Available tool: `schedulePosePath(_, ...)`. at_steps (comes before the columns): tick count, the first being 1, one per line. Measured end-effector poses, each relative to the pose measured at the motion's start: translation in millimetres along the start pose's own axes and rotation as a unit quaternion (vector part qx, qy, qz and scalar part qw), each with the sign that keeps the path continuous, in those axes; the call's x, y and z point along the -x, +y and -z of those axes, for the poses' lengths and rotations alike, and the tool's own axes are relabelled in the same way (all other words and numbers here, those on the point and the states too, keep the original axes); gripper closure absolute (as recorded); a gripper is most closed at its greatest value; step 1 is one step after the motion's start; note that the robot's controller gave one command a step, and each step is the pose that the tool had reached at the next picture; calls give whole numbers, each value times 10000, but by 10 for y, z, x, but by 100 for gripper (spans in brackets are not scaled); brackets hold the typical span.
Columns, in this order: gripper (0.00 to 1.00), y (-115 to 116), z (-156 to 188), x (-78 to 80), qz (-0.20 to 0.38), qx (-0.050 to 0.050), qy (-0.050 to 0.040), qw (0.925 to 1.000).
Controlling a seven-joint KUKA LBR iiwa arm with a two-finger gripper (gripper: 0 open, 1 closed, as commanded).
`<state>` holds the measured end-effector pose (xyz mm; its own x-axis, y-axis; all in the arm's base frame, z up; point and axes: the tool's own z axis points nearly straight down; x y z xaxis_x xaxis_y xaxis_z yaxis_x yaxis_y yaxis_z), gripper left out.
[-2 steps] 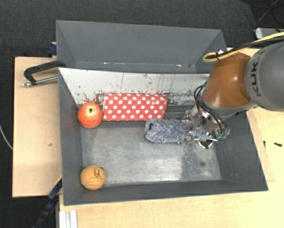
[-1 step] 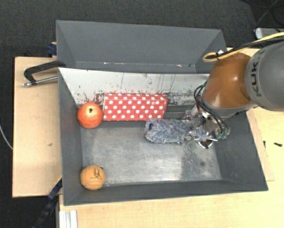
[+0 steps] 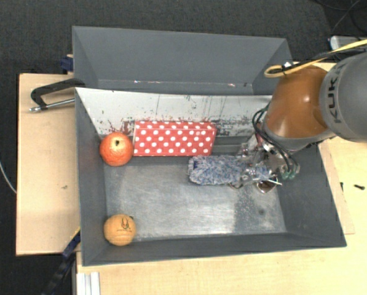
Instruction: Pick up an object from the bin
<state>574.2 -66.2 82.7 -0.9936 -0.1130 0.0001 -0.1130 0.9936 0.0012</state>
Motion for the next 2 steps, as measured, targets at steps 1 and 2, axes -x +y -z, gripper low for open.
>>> schedulePosePath(1, 100, -179, 552, 76, 1137, -9, -26, 9935)
schedulePosePath(2, 100, -179, 552, 76, 1136, -9, -26, 9935)
